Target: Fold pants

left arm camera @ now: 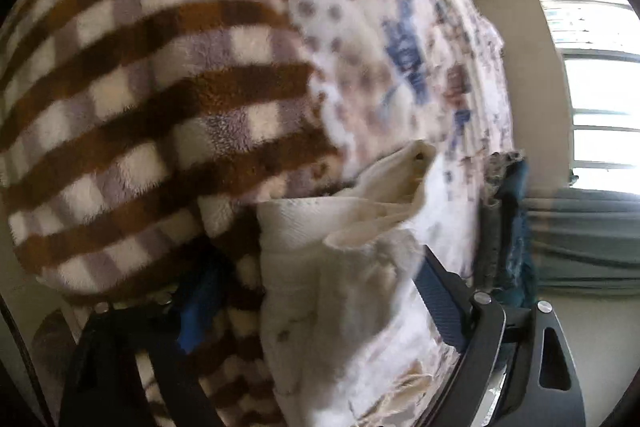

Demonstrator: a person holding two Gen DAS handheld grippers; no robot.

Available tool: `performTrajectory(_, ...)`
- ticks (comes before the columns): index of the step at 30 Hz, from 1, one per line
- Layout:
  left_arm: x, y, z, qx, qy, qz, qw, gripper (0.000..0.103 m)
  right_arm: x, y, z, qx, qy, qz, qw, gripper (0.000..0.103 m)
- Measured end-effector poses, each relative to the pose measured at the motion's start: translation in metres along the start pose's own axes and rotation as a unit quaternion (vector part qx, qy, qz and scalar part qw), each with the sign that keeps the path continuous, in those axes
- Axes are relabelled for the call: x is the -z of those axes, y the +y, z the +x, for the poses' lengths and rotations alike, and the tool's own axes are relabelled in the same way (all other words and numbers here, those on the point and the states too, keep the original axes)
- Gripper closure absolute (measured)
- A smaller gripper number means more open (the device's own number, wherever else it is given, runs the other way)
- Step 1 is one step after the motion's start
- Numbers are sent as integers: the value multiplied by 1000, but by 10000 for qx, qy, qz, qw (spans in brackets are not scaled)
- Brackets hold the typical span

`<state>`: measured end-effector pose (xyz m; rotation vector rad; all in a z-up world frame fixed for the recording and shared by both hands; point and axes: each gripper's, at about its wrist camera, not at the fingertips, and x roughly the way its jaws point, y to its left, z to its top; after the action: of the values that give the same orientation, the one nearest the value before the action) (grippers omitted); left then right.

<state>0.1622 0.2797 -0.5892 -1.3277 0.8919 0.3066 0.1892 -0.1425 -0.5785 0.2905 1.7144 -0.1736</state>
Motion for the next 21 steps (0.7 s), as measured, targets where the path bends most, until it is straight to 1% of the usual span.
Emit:
performTrajectory(2, 2, -10, 0, -109, -60, 312, 9994, 21, -4, 3, -3, -6, -14, -10, 10000, 21)
performTrajectory(3, 4, -11, -1, -202, -60, 404, 9990, 28, -6, 6, -2, 51, -24, -52, 10000, 21)
performTrajectory(4, 6, -13, -4, -294, -70, 467, 9985, 30, -8, 6, -4, 83, -19, -75, 9999, 21)
performTrajectory(8, 10, -19, -19, -278, -233, 584, 9976, 30, -11, 16, -10, 80, -26, -157, 9998, 21)
performTrajectory(10, 14, -24, -26, -343, -319, 759, 9960, 30, -11, 20, -9, 131, -24, -214, 9997, 21)
performTrajectory(13, 9, -32, -32, -448, -610, 942, 9927, 30, -8, 26, -5, 128, 39, -225, 9997, 21)
performTrajectory(14, 6, -35, -33, -352, -669, 972, 9924, 30, -7, 26, -4, 122, 56, -212, 9997, 21)
performTrajectory(15, 1, -36, -31, -339, -715, 1005, 9918, 30, -7, 26, -3, 108, 70, -195, 9997, 21)
performTrajectory(16, -7, -35, -25, -298, -724, 996, 9919, 29, -6, 25, -2, 96, 76, -166, 9998, 21)
performTrajectory(17, -13, -31, -14, -248, -614, 932, 9934, 28, -5, 23, 0, 76, 79, -130, 9999, 21)
performTrajectory(18, -20, -24, -2, -342, -484, 821, 9949, 28, -2, 18, 4, 56, 85, -100, 9999, 21)
performTrajectory(19, -28, -13, 13, -355, -326, 628, 9969, 28, -2, 13, 5, 37, 98, -60, 9999, 21)
performTrajectory(20, -32, -6, 19, -296, -285, 544, 9977, 28, -2, 2, 5, 6, 109, -28, 9999, 21)
performTrajectory(21, -34, -4, 22, -265, -308, 594, 9974, 28, -2, -4, 5, -32, 113, -1, 9999, 21)
